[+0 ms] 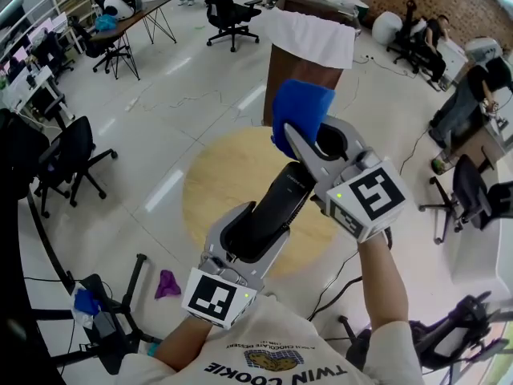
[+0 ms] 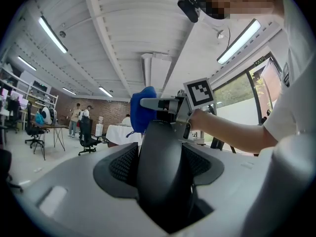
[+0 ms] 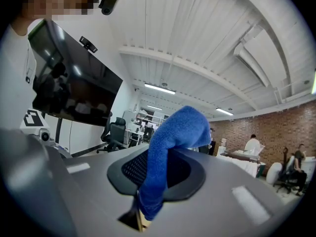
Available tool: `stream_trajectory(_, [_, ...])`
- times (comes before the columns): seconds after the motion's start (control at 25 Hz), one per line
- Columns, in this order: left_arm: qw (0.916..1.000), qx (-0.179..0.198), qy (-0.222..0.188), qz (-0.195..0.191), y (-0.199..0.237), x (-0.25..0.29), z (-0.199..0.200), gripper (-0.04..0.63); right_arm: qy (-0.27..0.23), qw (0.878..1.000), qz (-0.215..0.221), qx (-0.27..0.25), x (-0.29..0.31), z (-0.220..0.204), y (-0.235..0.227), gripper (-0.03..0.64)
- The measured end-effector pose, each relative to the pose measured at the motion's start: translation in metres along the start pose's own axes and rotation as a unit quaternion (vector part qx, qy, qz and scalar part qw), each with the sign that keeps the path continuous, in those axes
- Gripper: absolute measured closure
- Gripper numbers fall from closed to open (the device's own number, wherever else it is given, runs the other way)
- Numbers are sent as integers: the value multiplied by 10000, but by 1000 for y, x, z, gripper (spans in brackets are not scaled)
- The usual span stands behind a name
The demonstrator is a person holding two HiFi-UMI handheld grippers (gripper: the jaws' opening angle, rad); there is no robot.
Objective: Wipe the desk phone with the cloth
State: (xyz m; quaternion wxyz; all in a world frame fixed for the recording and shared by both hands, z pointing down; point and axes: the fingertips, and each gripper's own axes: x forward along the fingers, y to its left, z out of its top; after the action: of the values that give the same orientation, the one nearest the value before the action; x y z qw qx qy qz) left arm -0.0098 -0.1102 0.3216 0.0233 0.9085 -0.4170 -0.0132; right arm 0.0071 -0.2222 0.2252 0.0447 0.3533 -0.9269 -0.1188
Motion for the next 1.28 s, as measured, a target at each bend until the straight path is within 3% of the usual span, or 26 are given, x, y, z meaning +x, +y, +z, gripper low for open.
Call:
stream_trajectory(0.2, [9999, 105, 52, 22, 1, 1, -5, 325, 84, 9998, 181, -89, 7, 6, 11, 557])
stream_trajectory(0.68, [9969, 759, 180, 137, 1, 4, -15, 325, 560, 9928, 854, -631, 23, 3, 72, 557])
stream_trajectory(0.88, [9967, 769, 223, 163, 3, 4, -20, 325, 591, 9887, 1170, -722, 24, 2, 106, 557])
stream_trajectory(1.28, [9967, 732, 296, 210, 9, 3, -27, 325, 617, 9870, 1307, -706, 26, -9, 133, 557])
